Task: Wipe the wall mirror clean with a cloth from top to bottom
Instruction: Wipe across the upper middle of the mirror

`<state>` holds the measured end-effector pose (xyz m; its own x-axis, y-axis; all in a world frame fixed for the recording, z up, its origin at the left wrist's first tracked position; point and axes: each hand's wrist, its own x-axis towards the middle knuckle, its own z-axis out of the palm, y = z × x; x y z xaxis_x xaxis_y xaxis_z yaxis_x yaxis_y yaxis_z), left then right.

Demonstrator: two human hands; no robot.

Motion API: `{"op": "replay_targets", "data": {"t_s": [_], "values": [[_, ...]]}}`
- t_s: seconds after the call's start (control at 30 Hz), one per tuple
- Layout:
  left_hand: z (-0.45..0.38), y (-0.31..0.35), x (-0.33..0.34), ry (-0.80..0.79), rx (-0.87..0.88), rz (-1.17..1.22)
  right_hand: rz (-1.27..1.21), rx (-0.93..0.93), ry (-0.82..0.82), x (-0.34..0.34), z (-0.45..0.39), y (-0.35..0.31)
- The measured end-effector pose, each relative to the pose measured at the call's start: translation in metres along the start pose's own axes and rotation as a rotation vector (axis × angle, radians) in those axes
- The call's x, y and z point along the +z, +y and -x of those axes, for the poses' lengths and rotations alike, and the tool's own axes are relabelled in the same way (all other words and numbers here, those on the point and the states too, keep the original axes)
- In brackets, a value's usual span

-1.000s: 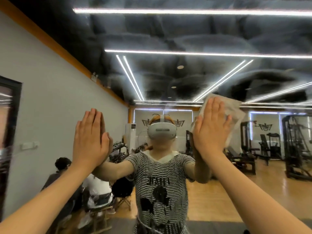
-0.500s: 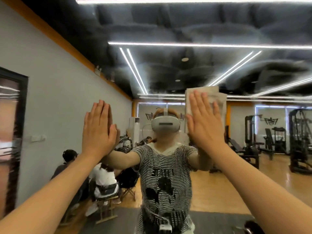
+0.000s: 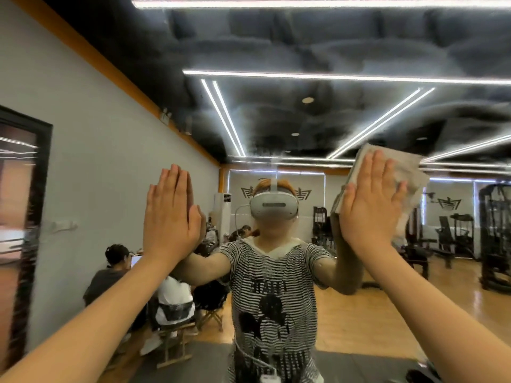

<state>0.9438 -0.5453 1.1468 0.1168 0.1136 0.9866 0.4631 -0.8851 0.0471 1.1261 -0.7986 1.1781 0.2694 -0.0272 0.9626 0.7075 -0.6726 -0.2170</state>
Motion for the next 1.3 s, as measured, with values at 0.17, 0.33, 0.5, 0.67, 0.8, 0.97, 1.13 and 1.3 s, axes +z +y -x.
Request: {"op": "replay_targets", "data": {"t_s": [0.17,0.33,0.5,0.67,0.8,0.97,1.13,1.3], "values": [[0.001,-0.002,0.002,0.006,0.002,-0.004,0.03,-0.134,-0.026,0.014,0.009,-0.062],[0.001,-0.004,0.002,0.002,0.013,-0.004,0.037,-0.248,-0.009,0.036,0.026,-0.128],[0.001,-0.004,0.0,-0.021,0.021,0.029,0.022,-0.217,0.041,0.041,0.028,-0.134],[0.003,-0.012,-0.007,-0.075,0.071,0.111,0.001,-0.207,0.047,0.04,0.029,-0.134],[-0.002,-0.03,-0.026,-0.092,0.199,0.16,0.016,-0.192,0.046,0.038,0.03,-0.133],[-0.018,-0.089,-0.051,-0.094,0.443,0.132,0.006,-0.192,0.059,0.036,0.029,-0.134],[-0.015,-0.169,-0.061,-0.076,0.412,0.013,0.003,-0.183,0.063,0.035,0.03,-0.136],[-0.015,-0.216,-0.062,-0.086,0.213,-0.026,0.006,-0.176,0.055,0.035,0.029,-0.136]]}}
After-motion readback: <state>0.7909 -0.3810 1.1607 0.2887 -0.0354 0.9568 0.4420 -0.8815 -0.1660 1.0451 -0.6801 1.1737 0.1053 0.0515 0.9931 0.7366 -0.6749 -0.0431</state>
